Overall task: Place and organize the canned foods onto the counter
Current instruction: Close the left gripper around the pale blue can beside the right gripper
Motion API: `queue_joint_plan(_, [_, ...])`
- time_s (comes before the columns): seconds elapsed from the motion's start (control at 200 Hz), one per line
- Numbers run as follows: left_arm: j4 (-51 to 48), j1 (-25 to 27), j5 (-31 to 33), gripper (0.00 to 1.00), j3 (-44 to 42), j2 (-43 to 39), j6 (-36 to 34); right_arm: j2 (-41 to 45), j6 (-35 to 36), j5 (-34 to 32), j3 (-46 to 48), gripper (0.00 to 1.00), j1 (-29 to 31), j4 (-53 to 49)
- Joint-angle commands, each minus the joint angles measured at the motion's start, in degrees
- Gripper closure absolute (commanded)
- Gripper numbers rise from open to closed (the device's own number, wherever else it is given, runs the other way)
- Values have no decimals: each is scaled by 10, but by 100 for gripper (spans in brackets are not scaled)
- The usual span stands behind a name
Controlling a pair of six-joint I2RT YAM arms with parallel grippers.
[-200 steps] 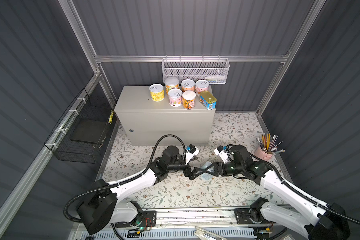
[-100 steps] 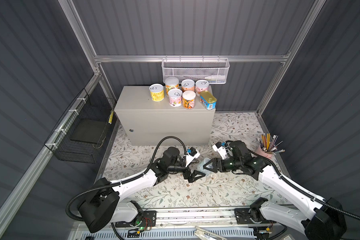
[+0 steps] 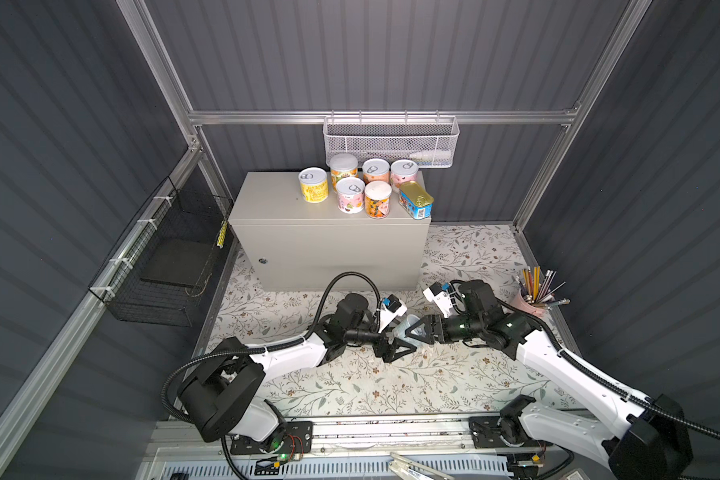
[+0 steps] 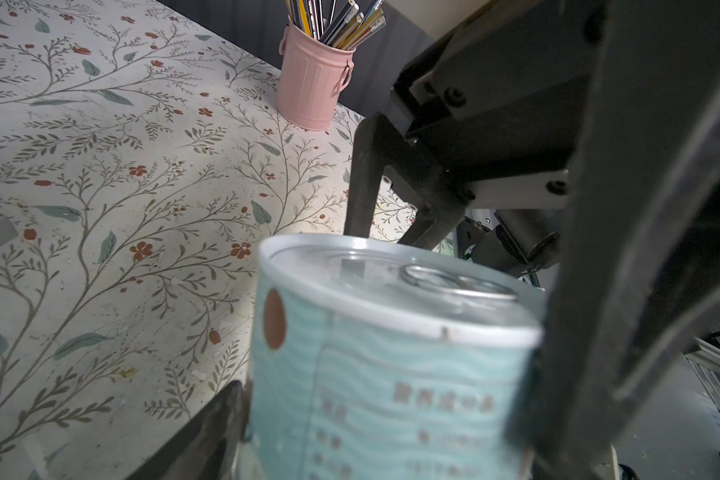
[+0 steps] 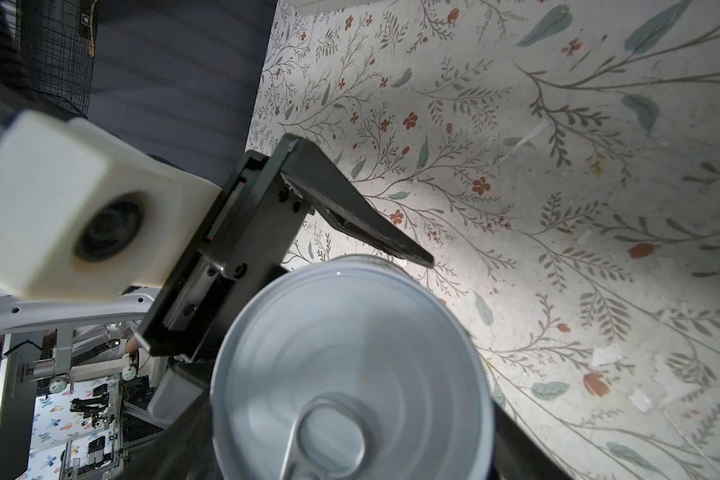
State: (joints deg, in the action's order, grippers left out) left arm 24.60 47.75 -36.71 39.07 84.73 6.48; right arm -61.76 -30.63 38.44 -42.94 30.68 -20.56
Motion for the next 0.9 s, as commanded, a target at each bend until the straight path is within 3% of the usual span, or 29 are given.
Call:
queue_joint_plan(0.0, [29, 7, -8, 13, 25, 11, 13, -2, 2, 24, -2, 43, -3, 30])
queue_joint_plan(0.225, [10, 9, 8, 16, 36, 13, 0, -6, 3, 25, -1, 44, -3, 31])
queue_joint_plan(0.625, [-2, 16, 9, 33, 53, 30, -8, -18, -4, 35, -1, 44, -5, 49])
queue_joint_plan(0.74, [2, 16, 33, 45, 59, 31, 22, -17, -3, 33, 0, 43, -5, 49])
queue_joint_plan(0.896, [-18, 16, 77, 46, 70, 15, 45, -8, -4, 17, 9, 37, -8, 43])
